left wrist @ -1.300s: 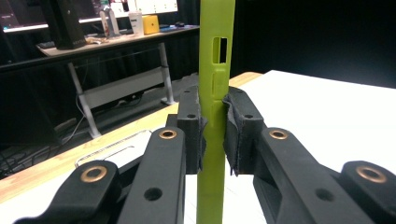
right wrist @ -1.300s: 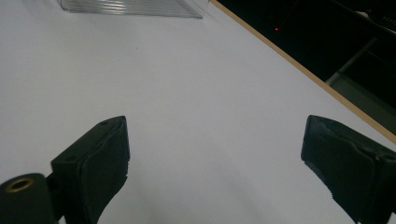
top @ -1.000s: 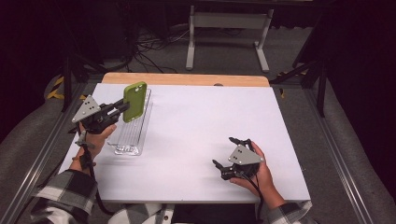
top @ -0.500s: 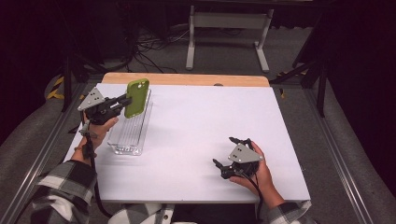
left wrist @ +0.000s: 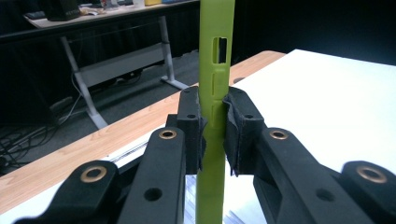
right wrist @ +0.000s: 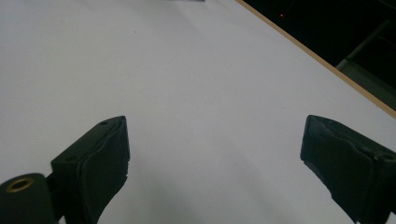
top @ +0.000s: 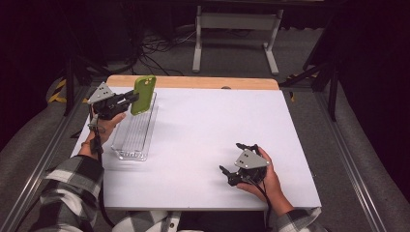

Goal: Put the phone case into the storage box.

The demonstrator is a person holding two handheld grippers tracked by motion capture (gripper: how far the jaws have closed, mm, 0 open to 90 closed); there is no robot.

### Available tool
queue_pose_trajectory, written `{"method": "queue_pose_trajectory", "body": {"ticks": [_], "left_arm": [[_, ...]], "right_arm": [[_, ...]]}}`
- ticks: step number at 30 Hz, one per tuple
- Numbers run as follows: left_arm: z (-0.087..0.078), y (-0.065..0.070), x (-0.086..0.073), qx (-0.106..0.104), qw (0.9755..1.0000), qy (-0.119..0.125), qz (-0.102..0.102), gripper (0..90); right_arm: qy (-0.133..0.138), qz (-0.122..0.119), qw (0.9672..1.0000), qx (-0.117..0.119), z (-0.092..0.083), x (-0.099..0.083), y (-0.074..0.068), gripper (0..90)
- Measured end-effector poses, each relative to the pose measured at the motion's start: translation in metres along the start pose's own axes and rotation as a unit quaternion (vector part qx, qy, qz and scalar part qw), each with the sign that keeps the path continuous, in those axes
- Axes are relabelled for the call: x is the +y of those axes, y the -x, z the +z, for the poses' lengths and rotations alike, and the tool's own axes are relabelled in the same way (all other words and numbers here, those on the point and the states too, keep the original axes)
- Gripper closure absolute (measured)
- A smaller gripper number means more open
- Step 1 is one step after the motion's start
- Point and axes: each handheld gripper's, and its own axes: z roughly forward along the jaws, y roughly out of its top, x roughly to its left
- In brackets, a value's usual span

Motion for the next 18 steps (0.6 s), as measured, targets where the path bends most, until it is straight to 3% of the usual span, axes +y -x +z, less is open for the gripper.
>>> {"method": "queue_pose_trajectory", "body": {"ticks": [10, 18], "left_arm": [[0.011, -0.009, 0.001, -0.005, 0.9999, -0.01, -0.001, 78.0], [0.022, -0.016, -0.008, -0.003, 0.9998, -0.019, -0.008, 78.0]], "right_arm": [[-0.004, -0.001, 1.0, 0.002, 0.001, -0.001, 0.0, 8.9], [-0.008, -0.001, 1.0, 0.003, 0.002, -0.001, -0.001, 8.9]]}}
